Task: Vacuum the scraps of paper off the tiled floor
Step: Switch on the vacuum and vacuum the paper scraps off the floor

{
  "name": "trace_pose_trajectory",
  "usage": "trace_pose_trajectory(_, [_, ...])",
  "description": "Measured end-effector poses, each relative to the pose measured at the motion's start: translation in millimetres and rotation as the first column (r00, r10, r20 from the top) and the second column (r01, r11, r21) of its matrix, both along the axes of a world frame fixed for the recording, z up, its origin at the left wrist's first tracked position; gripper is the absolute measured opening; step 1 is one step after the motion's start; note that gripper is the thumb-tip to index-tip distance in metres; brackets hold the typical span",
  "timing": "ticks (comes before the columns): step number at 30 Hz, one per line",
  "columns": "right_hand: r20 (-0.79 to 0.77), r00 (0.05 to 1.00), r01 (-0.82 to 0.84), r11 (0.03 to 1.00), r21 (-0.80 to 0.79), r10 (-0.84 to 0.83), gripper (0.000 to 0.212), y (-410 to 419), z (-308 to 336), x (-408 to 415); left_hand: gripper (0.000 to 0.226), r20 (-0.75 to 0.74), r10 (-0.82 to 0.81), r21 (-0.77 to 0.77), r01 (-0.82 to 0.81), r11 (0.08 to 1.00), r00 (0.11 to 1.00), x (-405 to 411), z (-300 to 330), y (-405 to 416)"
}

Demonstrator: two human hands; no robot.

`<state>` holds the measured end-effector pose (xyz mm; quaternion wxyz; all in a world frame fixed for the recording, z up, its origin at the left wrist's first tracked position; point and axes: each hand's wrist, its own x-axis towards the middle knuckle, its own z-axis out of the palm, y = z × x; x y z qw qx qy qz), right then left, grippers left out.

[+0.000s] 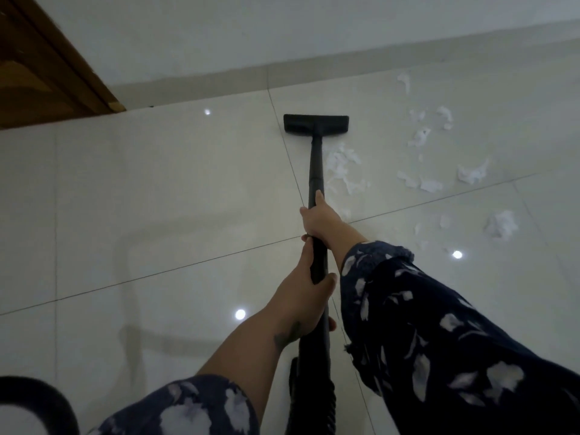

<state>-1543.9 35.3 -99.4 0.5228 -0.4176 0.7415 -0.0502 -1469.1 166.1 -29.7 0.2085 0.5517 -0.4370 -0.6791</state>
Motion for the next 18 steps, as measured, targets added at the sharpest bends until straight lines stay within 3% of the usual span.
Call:
trace_pose_trajectory(2, [-0.056,0.998,-0.023,0.999,0.033,0.024,0.069,21.5,8.0,-3.5,0.077,0.003,-0.019,-0.001,0.019,1.000,1.000,-2.1,7.0,22.5])
trace_pose_trajectory(12, [-0.026,1.000,0.009,0.996,0.086,-0.007,0.069,131.5,22.0,-16.7,0.078,-0.046,-0.052,0.026,0.054,0.998,0.998,-5.0,29.9,126.6])
trace_pose_trajectory(18, [0.071,0.992,0.104,0.995,-0.005,-0.103,0.066,179.6,14.8,-31.8,0.079,-0.064,-0.083,0.044,0.086,0.995,0.995,-12.0,31.1,166.8])
